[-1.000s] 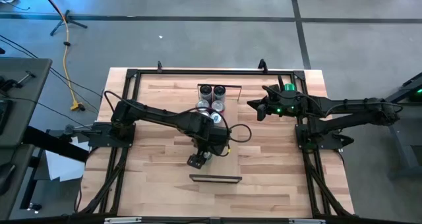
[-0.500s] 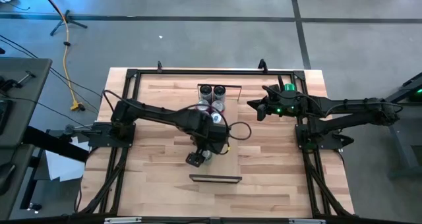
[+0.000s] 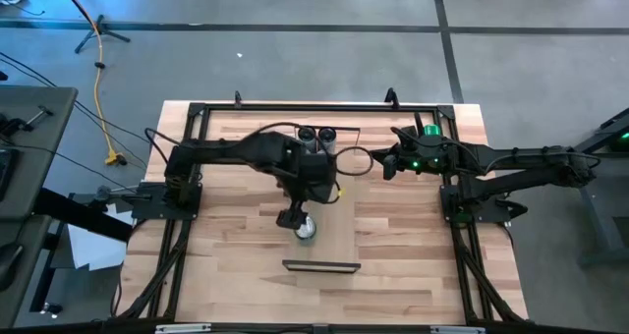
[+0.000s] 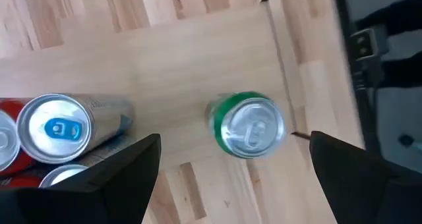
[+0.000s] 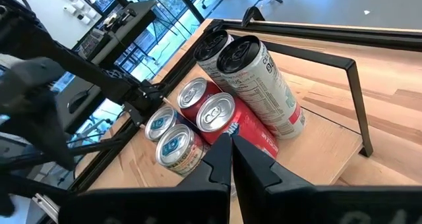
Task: Place canned beverage on shelf
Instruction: Put the left green soda can on the shelf
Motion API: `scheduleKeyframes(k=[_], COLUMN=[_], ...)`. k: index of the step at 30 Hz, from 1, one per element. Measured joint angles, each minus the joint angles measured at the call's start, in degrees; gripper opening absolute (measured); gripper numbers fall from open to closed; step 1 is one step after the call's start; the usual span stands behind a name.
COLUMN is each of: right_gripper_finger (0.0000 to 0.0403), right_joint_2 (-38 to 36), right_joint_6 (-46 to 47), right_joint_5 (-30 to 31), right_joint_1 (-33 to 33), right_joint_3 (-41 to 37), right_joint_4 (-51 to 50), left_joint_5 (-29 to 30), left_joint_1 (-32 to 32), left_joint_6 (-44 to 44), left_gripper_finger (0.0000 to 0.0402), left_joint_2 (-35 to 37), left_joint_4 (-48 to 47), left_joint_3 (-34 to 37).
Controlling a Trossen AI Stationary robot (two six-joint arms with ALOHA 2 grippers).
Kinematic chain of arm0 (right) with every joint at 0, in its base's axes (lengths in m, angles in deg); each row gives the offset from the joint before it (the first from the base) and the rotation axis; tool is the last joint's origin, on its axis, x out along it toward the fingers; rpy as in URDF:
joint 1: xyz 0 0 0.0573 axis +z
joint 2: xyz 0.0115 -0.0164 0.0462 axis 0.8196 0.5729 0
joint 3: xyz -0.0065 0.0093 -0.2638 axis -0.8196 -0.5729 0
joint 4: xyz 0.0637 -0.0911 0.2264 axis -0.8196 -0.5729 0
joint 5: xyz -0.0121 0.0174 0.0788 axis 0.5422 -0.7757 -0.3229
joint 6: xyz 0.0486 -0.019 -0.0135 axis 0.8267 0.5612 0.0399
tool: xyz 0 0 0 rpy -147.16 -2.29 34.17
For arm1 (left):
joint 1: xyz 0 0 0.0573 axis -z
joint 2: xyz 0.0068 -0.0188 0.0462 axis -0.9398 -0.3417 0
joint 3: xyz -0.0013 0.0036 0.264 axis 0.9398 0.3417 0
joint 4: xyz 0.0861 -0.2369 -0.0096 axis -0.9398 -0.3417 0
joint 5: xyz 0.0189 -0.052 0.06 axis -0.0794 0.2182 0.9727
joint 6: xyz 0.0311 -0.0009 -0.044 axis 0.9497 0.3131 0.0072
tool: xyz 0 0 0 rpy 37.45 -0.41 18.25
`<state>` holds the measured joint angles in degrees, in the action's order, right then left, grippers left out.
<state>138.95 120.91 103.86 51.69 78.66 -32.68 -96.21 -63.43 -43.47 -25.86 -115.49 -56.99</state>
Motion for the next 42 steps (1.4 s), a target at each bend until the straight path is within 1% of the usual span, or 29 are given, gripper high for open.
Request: scheduleKeyframes(k=[6,10,13,17,22,25,27,28,30,32,34,37,40,42], right_gripper_finger=[0.0000,0.0000,0.0000,0.0000,0.0000,0.0000,0.0000,0.0000,0.0000,0.0000,0.0000,0.0000,0.0000,0.0000], right_joint_2=[0.0,0.0,0.0,0.0,0.0,0.0,0.0,0.0,0.0,0.0,0.0,0.0,0.0,0.0], right_joint_6=[0.1,0.1,0.2,0.2,0.1,-0.3,-1.4,-2.2,-3.6,-5.1,-6.5,-6.3,-3.8,-0.6], right_joint_5=[0.0,0.0,-0.5,-1.5,-2.2,-2.3,-2.9,-3.0,-3.0,-3.0,-3.0,-3.6,-6.4,-8.8], right_joint_1=[0.0,0.0,0.0,0.0,0.0,0.0,0.0,0.0,0.0,0.0,0.0,0.0,0.0,0.1], right_joint_3=[0.0,0.0,0.0,0.0,0.0,0.0,0.0,0.0,0.0,0.0,0.0,0.0,0.0,0.0], right_joint_4=[-0.5,-1.1,-1.7,-2.1,-2.7,-2.8,-2.8,-2.8,-2.9,-3.1,-3.1,-3.1,-3.0,-3.0], left_joint_5=[0.0,0.0,1.5,6.3,10.3,12.3,11.6,10.2,6.9,5.2,5.1,7.8,11.9,13.8], left_joint_1=[1.4,4.1,6.4,8.6,9.1,9.1,9.0,8.8,8.8,8.9,9.3,10.0,11.2,12.2], left_joint_6=[-3.8,-4.8,-5.9,-9.9,-22.4,-33.2,-40.7,-44.1,-48.2,-51.9,-55.9,-60.8,-64.3,-65.4], left_gripper_finger=[0.0343,0.0342,0.0340,0.0334,0.0330,0.0330,0.0330,0.0330,0.0327,0.0318,0.0301,0.0247,0.0159,0.0087], left_joint_2=[3.9,7.9,12.6,20.2,29.3,32.6,33.5,33.6,33.6,33.7,33.7,33.7,33.6,33.4], left_joint_4=[3.5,9.2,16.1,25.5,37.4,42.9,44.3,44.1,43.7,44.5,45.3,48.0,48.0,46.6], left_joint_3=[1.4,5.7,11.9,24.7,42.4,49.7,52.1,52.7,52.8,52.7,52.7,52.7,52.7,52.7])
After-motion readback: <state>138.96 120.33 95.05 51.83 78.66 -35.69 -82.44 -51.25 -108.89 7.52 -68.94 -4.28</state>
